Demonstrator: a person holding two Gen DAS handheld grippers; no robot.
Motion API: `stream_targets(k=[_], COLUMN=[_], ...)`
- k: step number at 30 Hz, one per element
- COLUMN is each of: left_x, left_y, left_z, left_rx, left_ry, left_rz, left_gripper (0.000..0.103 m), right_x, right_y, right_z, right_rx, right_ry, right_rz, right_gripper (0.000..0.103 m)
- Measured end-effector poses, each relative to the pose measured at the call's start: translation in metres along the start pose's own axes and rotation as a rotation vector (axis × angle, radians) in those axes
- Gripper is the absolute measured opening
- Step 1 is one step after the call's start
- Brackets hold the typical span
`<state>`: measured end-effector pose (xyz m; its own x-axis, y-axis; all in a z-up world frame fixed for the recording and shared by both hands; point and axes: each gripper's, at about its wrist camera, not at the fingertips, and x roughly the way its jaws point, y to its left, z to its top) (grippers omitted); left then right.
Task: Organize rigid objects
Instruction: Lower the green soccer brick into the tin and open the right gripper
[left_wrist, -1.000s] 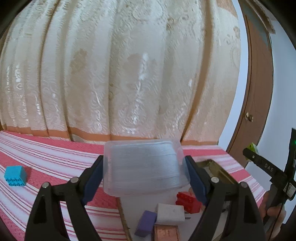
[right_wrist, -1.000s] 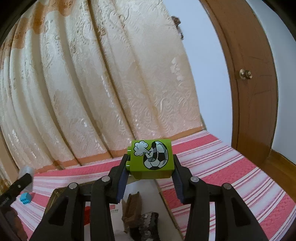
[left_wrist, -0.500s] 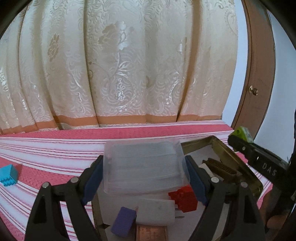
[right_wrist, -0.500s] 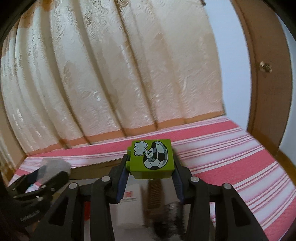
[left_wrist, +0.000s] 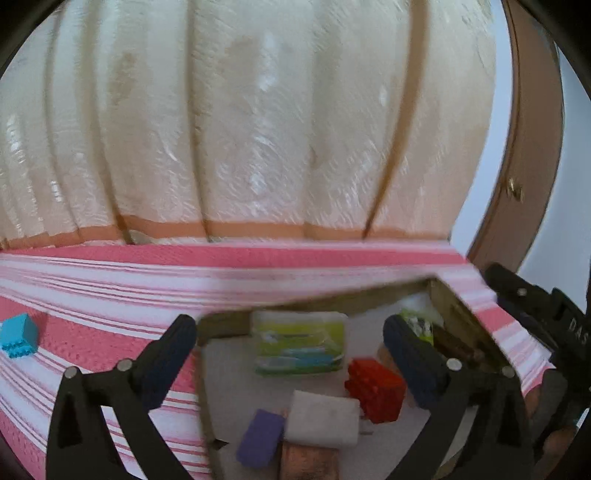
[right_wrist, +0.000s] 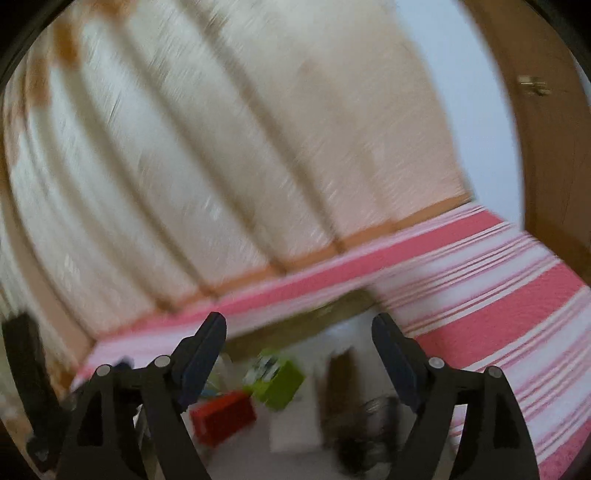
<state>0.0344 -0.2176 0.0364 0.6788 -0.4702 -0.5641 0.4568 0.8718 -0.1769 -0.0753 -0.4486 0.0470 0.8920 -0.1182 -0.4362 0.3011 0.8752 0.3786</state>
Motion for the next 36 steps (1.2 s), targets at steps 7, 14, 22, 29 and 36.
stream_targets(k=[7, 14, 22, 29, 36], left_x=[-0.023, -0.024, -0.038, -0.042, -0.025], left_y=[0.052, 0.072, 0.082, 0.124, 0.087], left_z=[0.008, -0.003, -0.008, -0.013, -0.024], left_rx=[-0.154, -0.146, -0.099, -0.24, -0.086], left_ry=[-0.098, -0.107, -0.192, -0.202, -0.164], left_rz=[0.07, 0.173, 0.314, 0.375, 0.355], left_gripper=[0.103, 0.103, 0.102, 0.101, 0.101], right_x=[-0.026, -0.035, -0.031, -0.042, -0.037], right_y=[-0.043, -0.052, -0.045, -0.038, -0.028], right_z=[0.009, 0.009, 0.004, -0.002, -0.007], right_rx=[0.185, 0.202, 0.137, 0.098, 0.034], right_ry=[-0.144, -0.181, -0.212, -0.324, -0.331], right_rz=[-0.138, -0.217, -0.297, -0.353, -0.389], right_gripper=[0.083, 0.083, 0.083, 0.091, 0.091])
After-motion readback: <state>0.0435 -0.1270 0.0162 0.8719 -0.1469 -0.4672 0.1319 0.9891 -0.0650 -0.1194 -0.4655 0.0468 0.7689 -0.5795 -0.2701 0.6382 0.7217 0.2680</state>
